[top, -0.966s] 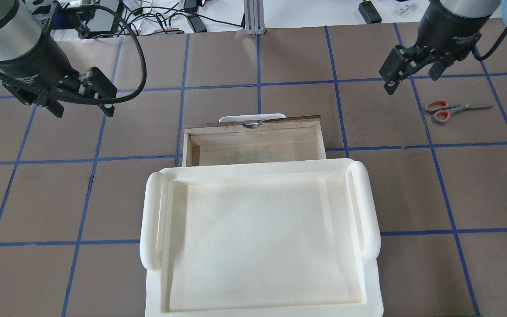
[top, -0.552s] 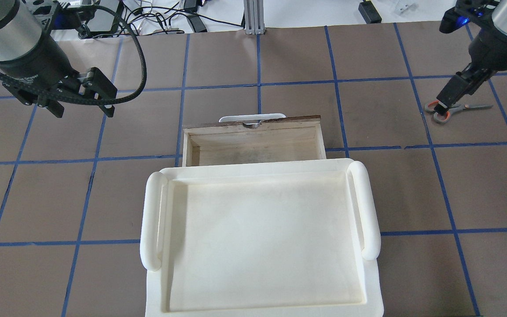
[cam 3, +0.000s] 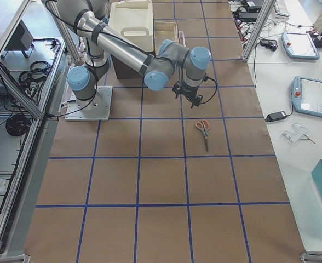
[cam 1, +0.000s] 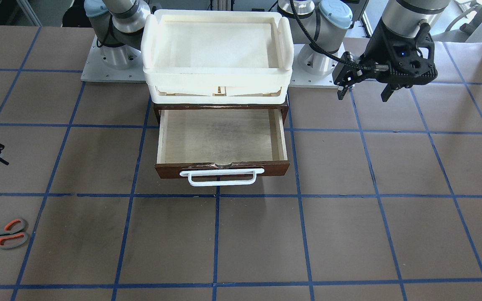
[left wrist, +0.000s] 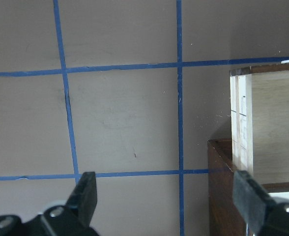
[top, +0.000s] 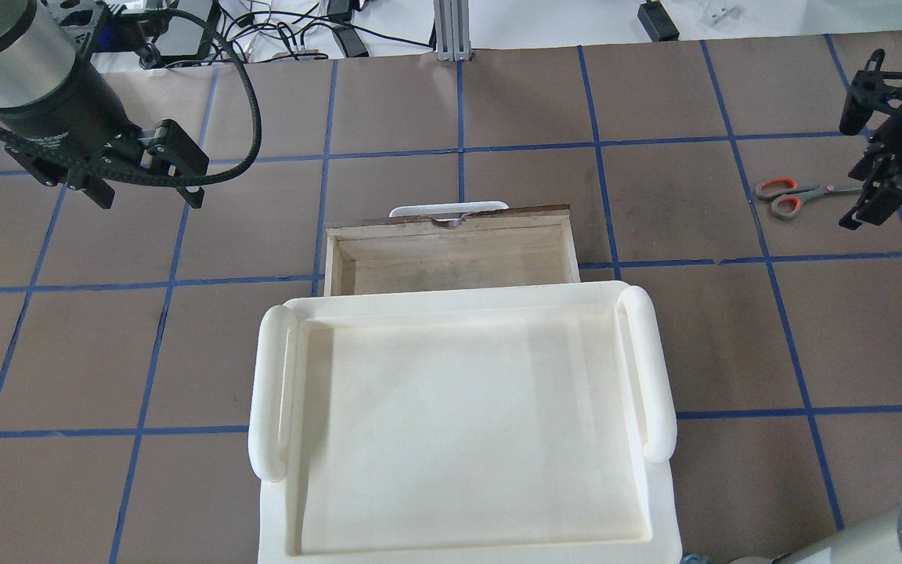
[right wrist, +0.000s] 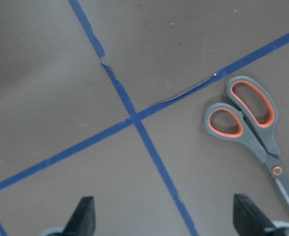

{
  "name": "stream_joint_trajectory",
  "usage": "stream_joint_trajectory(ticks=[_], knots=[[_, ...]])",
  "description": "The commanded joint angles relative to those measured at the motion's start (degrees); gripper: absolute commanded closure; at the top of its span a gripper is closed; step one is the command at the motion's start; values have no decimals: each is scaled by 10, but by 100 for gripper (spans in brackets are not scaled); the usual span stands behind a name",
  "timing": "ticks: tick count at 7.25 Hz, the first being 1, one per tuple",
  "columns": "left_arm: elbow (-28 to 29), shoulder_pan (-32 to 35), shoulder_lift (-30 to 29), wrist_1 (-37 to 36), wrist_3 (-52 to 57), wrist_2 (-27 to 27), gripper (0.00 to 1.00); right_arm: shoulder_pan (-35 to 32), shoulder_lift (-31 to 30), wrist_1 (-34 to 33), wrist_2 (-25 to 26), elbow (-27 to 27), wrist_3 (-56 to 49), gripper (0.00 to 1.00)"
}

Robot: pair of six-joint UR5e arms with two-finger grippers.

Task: Put scissors in drawer and close it
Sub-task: 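Lower the right gripper over the scissors handles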

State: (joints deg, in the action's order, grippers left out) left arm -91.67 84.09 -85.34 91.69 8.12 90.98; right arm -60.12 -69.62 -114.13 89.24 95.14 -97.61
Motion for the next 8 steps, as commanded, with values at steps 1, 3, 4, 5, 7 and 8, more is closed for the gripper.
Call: stream_joint_trajectory(ticks=[1, 3, 4, 5, 7, 8], knots=[[0, -1, 0, -1, 2, 0, 0, 9, 78, -135, -4, 0, -157, 1], [0, 0, 0, -2, 2, 1, 0, 9, 116, -179, -8, -9, -208, 9], [0, 0, 0, -1, 2, 1, 0, 9, 136, -194, -9, -16, -233, 9], [-1, -1, -1, -1, 3, 1, 0, 9, 148, -195, -23, -27, -234, 11], [-1, 0, 0, -2, 3, 1, 0, 9, 157, -195, -30, -32, -234, 21], [0, -1, 0, -2, 3, 1, 0, 9, 158, -195, -30, -32, -235, 22]])
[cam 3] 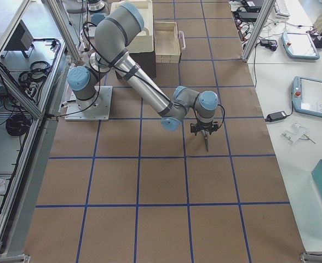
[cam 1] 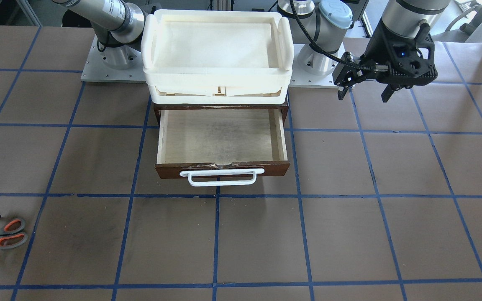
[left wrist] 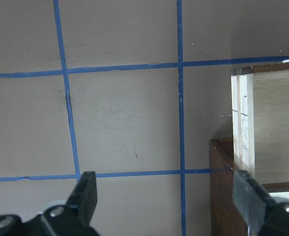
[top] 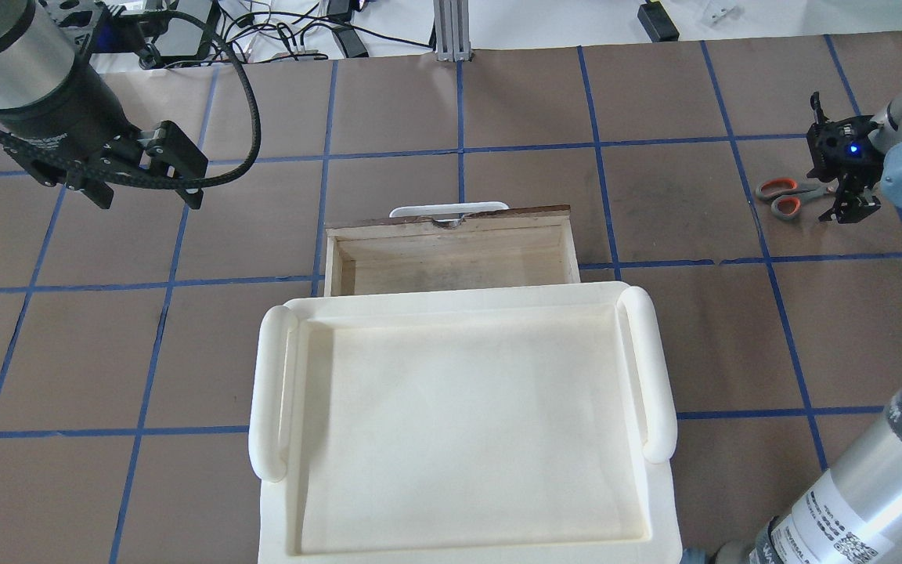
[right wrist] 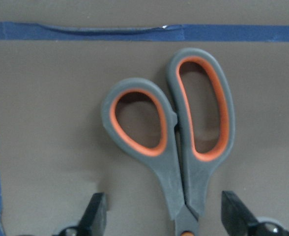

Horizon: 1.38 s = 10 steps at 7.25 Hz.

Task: Put scissors in drawer and close it
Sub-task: 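Close the right gripper on the scissors handles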

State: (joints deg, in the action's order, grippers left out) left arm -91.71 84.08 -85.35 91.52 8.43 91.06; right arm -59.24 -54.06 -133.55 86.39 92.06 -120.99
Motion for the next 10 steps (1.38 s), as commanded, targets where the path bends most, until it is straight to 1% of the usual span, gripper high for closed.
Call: stream_joint_trajectory(ticks=[1, 3, 4, 5, 7, 8, 9, 10], knots=[[0, 0, 0, 0, 0, 0, 0, 0, 3, 0, -2, -2, -1, 24], [0, 0, 0, -1, 0, 0, 0, 0, 5, 0, -7, -8, 1, 29], [0, -1, -1, -1, 1, 0, 0, 0, 6, 0, -7, -8, 1, 36], [0, 0, -1, -1, 0, 0, 0, 0, 5, 0, -7, -8, 1, 52], [0, -1, -1, -2, 1, 0, 0, 0, 5, 2, -7, -8, 2, 80], [0, 0, -1, -3, 1, 0, 0, 0, 4, 5, -7, -8, 4, 86], [0, -1, -1, -6, 1, 0, 0, 0, -2, 9, -7, -9, 6, 88], [0, -1, -2, -6, 1, 0, 0, -1, -22, 12, -7, -9, 6, 89]])
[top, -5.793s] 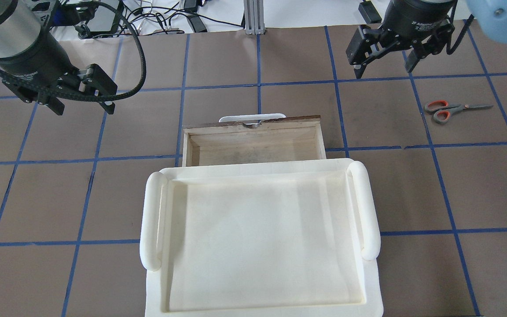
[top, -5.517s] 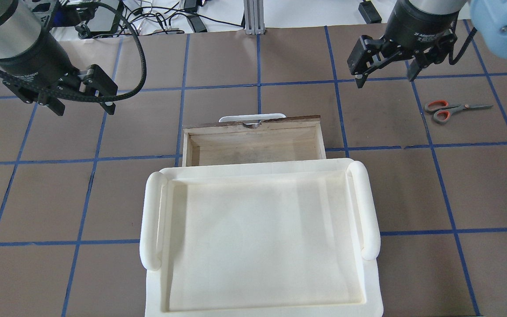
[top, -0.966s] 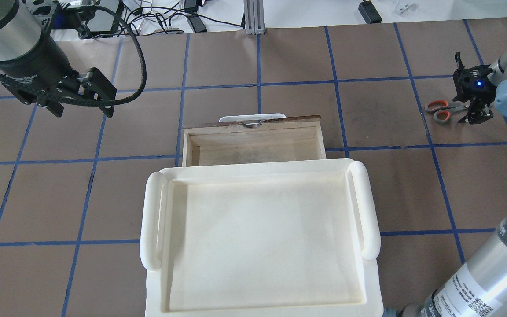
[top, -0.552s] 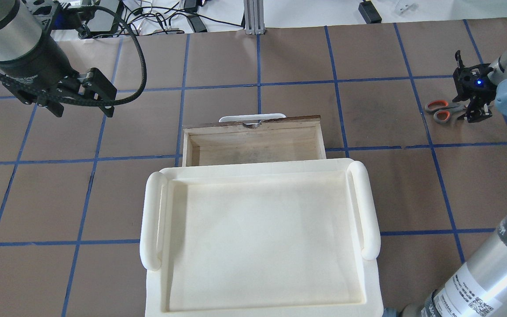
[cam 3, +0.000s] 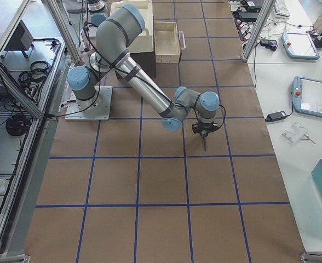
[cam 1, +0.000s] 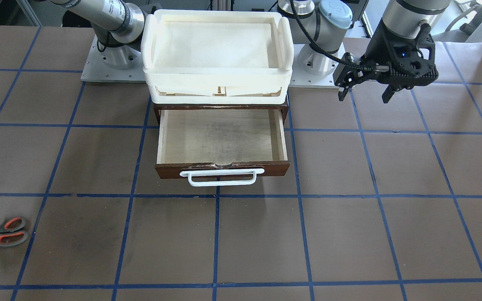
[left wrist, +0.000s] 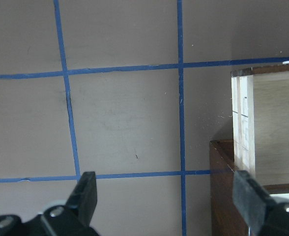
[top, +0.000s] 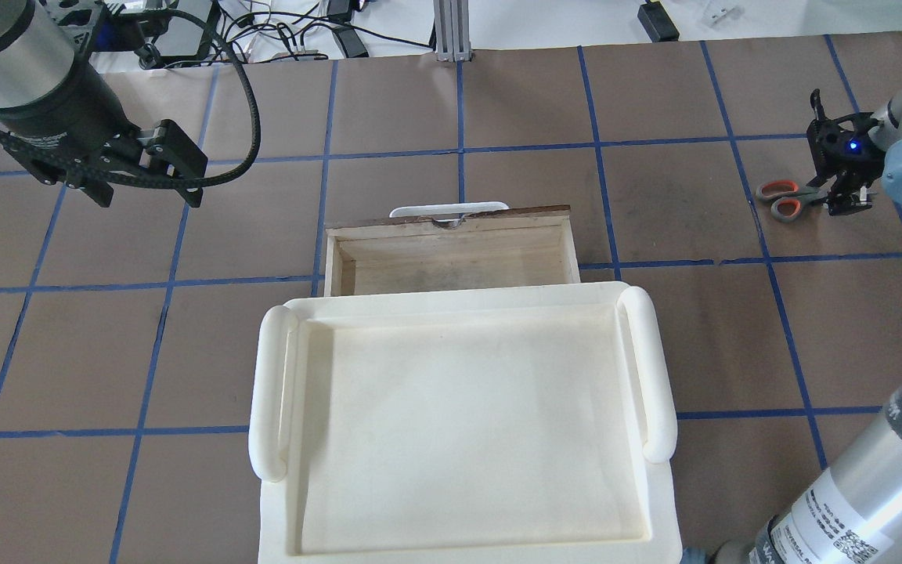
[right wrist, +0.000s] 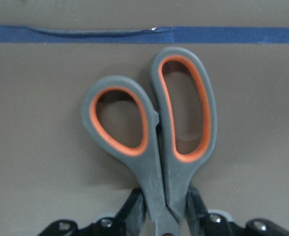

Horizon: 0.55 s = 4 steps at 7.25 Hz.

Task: Put scissors in drawer and close it
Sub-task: 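Close the right gripper on the scissors handles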

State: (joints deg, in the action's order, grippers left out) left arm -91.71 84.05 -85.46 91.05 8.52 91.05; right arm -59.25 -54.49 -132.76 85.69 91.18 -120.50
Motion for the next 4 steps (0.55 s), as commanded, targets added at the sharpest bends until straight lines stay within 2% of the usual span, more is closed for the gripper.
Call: stream_joint_trajectory(ticks=[1, 4], knots=[[0, 0, 0, -1, 0, 0, 0, -4, -52, 46, 0, 0, 1, 93], [0, 0, -1, -2, 0, 0, 0, -14, -187, 196, -6, 0, 3, 92]])
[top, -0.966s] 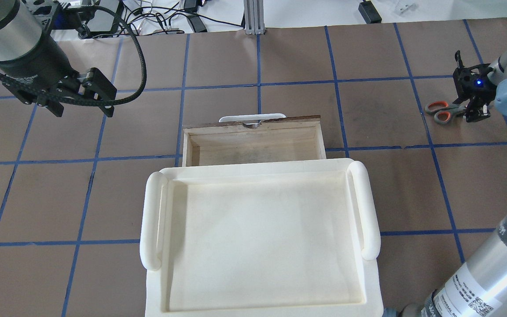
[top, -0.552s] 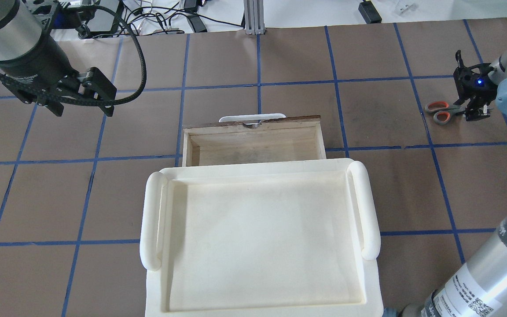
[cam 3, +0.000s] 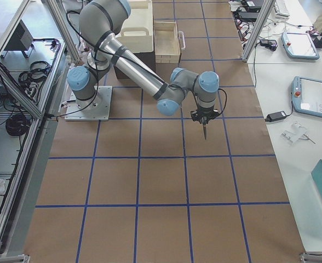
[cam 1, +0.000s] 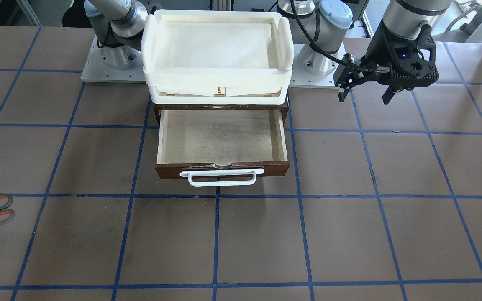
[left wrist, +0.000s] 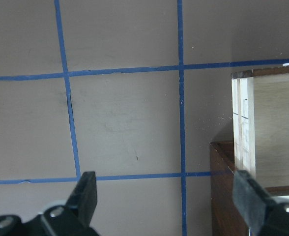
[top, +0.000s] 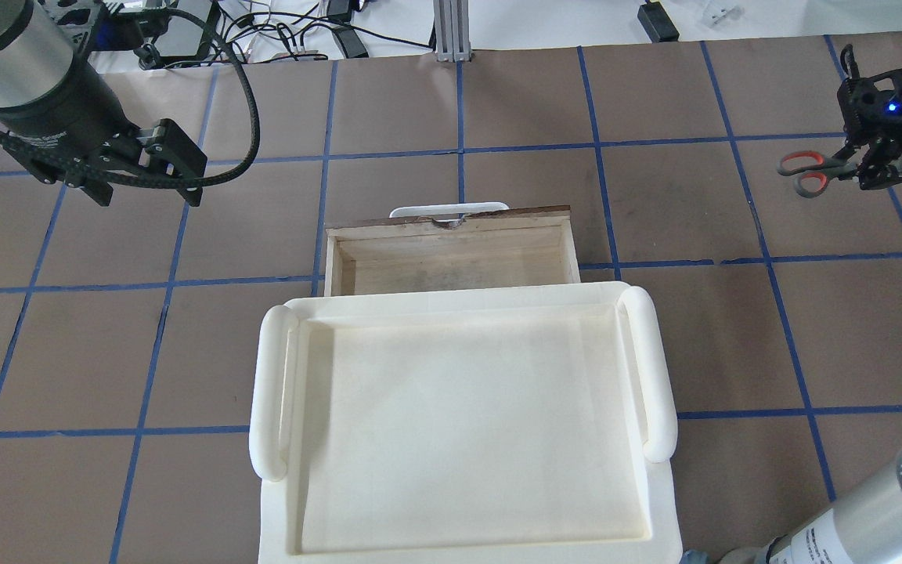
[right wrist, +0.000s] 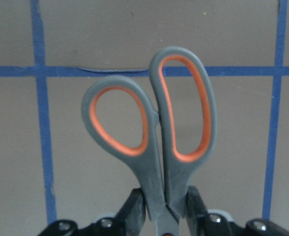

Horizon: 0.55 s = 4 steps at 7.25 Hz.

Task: Put scissors in drawer and close it
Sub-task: 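Lift the scissors and carry them over the open drawer with the right gripper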

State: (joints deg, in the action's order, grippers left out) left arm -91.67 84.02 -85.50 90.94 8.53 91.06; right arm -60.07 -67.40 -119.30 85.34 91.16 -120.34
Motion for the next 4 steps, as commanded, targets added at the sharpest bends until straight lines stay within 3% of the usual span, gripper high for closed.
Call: stream_joint_trajectory(ticks=[1, 4], knots=[[0, 0, 1, 0, -1, 0, 0, -29, -99, 109, -2, 0, 12, 92], [0, 0, 0, 0, -1, 0, 0, -155, -179, 209, 3, 0, 106, 97]])
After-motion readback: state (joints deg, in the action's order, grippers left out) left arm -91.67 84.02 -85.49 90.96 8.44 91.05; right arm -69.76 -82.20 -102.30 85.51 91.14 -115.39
